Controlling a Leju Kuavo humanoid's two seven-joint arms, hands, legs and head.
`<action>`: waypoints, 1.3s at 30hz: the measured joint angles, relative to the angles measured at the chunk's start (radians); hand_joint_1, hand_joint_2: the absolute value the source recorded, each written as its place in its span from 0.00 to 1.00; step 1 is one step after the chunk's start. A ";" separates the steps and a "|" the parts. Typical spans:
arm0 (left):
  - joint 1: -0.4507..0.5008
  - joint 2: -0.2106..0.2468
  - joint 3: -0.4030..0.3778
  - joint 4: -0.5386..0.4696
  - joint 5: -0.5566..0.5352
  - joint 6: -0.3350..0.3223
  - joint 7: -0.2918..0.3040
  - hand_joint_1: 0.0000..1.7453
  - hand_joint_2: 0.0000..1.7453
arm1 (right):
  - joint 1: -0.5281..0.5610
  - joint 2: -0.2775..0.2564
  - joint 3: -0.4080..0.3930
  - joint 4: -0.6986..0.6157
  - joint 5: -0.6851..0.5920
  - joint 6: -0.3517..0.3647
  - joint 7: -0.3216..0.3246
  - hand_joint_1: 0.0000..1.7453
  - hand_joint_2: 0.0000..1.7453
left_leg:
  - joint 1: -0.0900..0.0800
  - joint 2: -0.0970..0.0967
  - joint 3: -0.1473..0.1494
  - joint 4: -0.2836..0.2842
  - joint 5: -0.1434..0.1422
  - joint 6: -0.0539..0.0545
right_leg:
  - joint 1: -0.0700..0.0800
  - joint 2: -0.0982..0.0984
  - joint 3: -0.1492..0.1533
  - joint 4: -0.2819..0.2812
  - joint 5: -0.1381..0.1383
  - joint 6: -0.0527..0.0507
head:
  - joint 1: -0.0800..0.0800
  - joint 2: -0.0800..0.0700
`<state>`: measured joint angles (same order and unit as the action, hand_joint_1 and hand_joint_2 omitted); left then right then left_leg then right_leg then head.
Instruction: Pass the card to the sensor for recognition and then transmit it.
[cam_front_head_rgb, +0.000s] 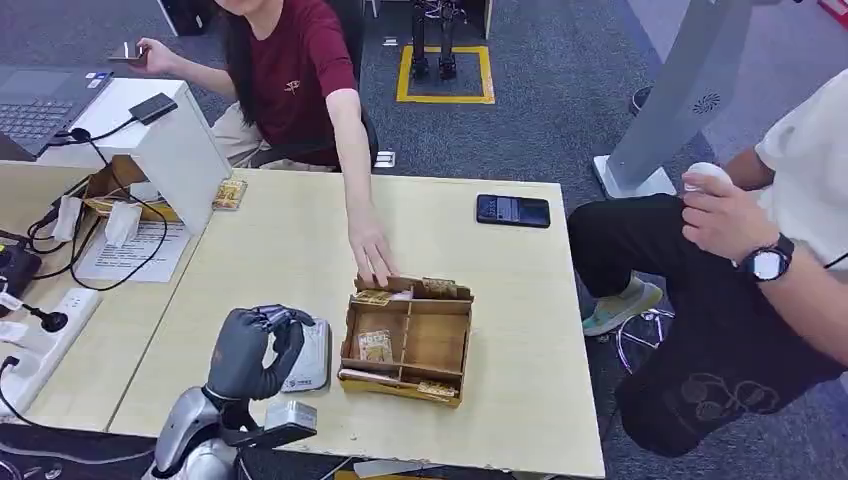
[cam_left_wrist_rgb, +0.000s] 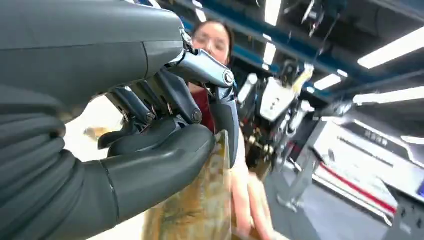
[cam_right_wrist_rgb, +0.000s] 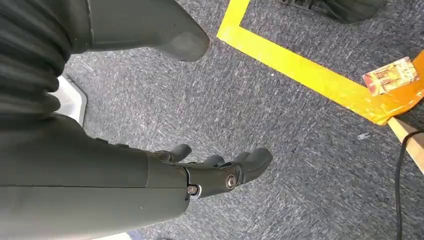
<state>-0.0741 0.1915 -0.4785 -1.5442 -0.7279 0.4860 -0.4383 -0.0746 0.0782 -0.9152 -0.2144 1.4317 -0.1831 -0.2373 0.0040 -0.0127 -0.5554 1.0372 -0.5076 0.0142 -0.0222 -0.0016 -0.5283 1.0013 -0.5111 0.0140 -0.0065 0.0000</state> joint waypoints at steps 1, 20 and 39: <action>-0.001 0.001 0.009 -0.006 -0.001 0.000 0.000 1.00 1.00 | 0.000 0.000 0.000 0.000 0.000 0.000 0.000 0.00 1.00 | 0.000 0.000 0.000 0.000 0.000 0.000 | 0.000 0.000 0.000 0.000 0.000 0.000 | 0.000 0.000; -0.138 0.001 0.129 0.160 -0.152 0.070 0.139 1.00 1.00 | -0.013 0.001 0.019 0.000 0.008 0.006 0.014 0.00 1.00 | 0.000 0.000 0.000 0.000 0.001 0.000 | 0.000 0.000 0.000 0.000 0.002 -0.001 | 0.000 0.000; -0.150 -0.002 0.149 0.263 -0.176 0.091 0.143 1.00 1.00 | -0.017 0.002 0.031 0.000 0.010 0.005 0.015 0.00 1.00 | 0.000 0.000 0.000 0.000 0.001 0.000 | 0.000 0.000 0.000 0.000 0.002 -0.001 | 0.000 0.000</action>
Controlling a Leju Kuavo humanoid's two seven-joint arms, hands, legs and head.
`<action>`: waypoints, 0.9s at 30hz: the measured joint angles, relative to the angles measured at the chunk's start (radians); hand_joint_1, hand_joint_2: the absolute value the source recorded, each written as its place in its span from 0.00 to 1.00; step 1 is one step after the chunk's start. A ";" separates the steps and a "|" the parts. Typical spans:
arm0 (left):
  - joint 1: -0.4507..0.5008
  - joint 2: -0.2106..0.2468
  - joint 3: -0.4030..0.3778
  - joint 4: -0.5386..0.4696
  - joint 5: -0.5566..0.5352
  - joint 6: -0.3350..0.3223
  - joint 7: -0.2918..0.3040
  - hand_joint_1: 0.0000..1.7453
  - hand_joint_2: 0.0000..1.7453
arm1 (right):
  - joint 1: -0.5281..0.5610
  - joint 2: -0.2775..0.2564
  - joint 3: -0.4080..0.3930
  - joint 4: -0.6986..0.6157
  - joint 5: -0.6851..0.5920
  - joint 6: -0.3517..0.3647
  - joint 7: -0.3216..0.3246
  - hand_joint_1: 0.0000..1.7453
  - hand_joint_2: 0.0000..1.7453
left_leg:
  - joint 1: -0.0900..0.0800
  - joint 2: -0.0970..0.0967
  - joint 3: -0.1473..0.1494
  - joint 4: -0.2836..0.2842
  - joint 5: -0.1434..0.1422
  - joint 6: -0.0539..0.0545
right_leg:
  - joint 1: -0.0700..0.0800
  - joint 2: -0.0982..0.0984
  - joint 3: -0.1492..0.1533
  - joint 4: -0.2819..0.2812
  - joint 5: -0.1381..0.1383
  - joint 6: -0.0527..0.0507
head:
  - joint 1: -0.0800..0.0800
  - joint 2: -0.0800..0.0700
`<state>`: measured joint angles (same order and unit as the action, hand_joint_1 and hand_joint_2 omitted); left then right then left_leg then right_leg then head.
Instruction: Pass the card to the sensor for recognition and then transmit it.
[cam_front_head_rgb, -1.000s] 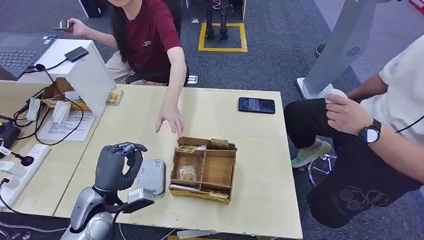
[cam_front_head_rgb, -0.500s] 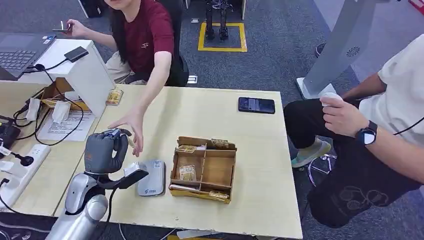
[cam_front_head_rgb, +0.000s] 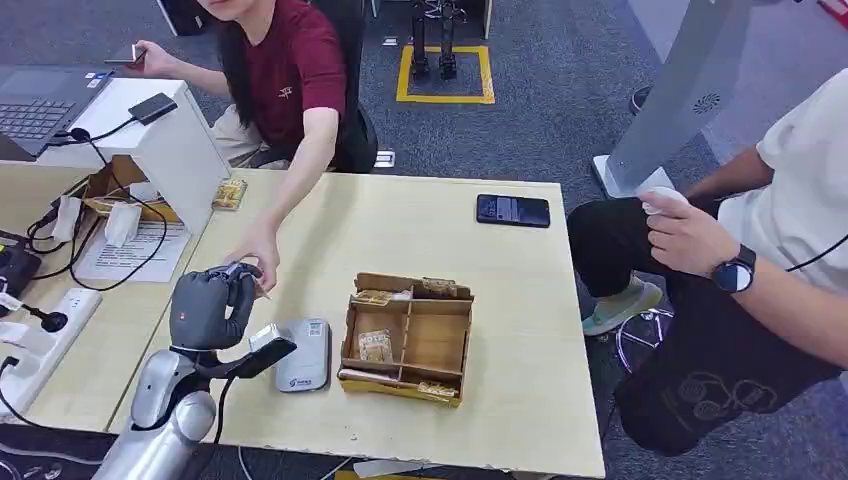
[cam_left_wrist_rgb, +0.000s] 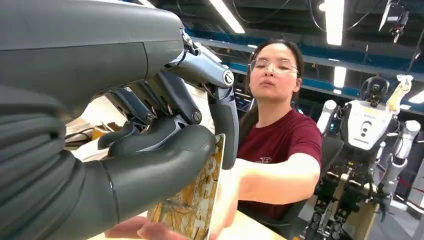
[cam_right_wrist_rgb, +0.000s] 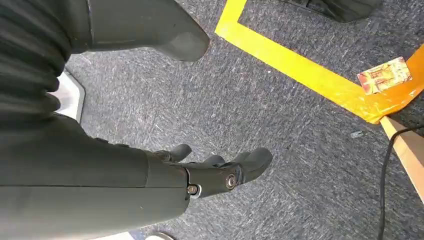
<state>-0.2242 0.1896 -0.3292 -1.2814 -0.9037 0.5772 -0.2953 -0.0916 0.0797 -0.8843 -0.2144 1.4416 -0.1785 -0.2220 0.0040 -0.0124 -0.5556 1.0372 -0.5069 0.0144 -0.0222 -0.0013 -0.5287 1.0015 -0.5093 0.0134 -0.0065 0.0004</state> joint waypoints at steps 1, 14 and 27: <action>0.000 0.000 0.000 0.003 0.000 0.000 0.000 1.00 1.00 | 0.000 0.000 0.000 0.000 0.000 0.000 0.000 0.00 1.00 | 0.000 0.000 0.000 0.000 0.000 0.000 | 0.000 0.000 0.000 0.000 0.000 0.000 | 0.000 0.000; 0.000 -0.001 0.001 0.009 0.014 0.016 -0.006 0.00 1.00 | -0.001 0.000 0.000 0.000 -0.001 0.000 0.000 0.00 1.00 | 0.000 0.000 0.000 0.000 0.000 0.000 | 0.000 0.000 0.000 0.000 0.000 0.000 | 0.000 0.000; 0.029 -0.005 0.085 -0.008 0.102 0.110 -0.049 0.00 1.00 | 0.003 0.000 0.000 0.000 -0.035 -0.008 0.000 0.00 1.00 | 0.000 0.000 0.000 0.000 0.000 0.000 | 0.000 0.000 0.000 0.000 0.000 0.000 | 0.000 0.000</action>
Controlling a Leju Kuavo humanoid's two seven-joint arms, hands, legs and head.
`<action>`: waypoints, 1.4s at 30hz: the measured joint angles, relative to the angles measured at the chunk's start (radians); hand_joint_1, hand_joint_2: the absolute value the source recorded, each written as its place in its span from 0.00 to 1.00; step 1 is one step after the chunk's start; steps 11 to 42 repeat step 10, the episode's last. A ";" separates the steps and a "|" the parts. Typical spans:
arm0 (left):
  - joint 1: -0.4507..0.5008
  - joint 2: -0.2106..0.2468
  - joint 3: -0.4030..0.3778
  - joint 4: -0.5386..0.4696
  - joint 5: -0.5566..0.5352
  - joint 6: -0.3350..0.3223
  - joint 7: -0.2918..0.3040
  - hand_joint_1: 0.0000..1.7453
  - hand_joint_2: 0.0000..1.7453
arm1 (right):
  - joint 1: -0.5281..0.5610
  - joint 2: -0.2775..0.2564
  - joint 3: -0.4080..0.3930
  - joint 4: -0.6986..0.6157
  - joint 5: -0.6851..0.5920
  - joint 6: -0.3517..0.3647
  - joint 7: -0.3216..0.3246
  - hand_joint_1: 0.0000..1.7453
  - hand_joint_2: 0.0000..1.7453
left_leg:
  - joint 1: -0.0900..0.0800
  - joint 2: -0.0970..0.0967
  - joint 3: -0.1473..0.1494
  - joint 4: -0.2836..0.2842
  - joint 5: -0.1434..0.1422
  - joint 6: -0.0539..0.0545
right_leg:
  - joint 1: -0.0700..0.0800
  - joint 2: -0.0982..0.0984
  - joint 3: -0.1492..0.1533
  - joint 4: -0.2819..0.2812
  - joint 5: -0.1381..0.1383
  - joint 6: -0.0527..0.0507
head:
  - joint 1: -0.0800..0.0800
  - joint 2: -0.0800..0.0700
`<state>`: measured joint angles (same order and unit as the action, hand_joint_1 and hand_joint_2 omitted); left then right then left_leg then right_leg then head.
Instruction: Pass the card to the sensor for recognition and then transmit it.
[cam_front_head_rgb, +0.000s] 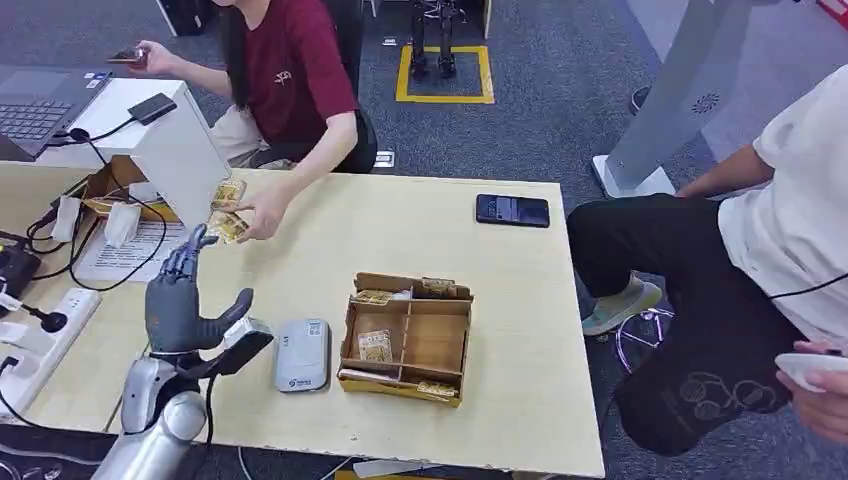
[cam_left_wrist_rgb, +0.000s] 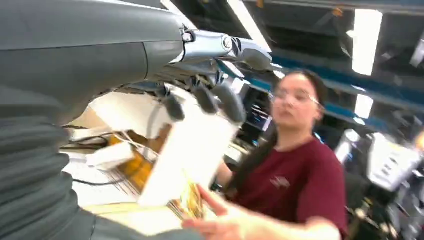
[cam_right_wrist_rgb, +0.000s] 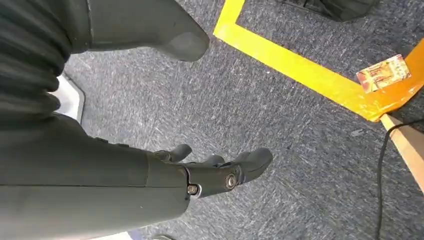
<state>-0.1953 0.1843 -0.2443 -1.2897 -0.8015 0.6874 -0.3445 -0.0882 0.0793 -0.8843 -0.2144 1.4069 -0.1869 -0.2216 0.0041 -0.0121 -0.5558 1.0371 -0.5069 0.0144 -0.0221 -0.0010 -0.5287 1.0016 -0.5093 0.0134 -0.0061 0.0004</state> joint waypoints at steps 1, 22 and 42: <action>0.011 0.000 0.027 -0.012 0.004 0.003 -0.010 0.00 1.00 | 0.002 0.000 0.000 0.000 -0.004 -0.001 0.000 0.00 1.00 | 0.000 0.000 0.000 0.000 0.000 0.000 | 0.000 0.000 0.000 0.000 0.000 0.000 | 0.000 0.000; 0.112 0.012 0.326 -0.080 0.105 0.009 -0.115 0.00 1.00 | 0.019 -0.002 -0.008 0.000 -0.038 -0.012 -0.013 0.00 1.00 | 0.001 0.001 0.000 0.000 0.000 0.000 | 0.000 0.002 -0.001 0.000 0.000 0.000 | 0.000 0.000; 0.112 0.012 0.326 -0.080 0.105 0.009 -0.115 0.00 1.00 | 0.019 -0.002 -0.008 0.000 -0.038 -0.012 -0.013 0.00 1.00 | 0.001 0.001 0.000 0.000 0.000 0.000 | 0.000 0.002 -0.001 0.000 0.000 0.000 | 0.000 0.000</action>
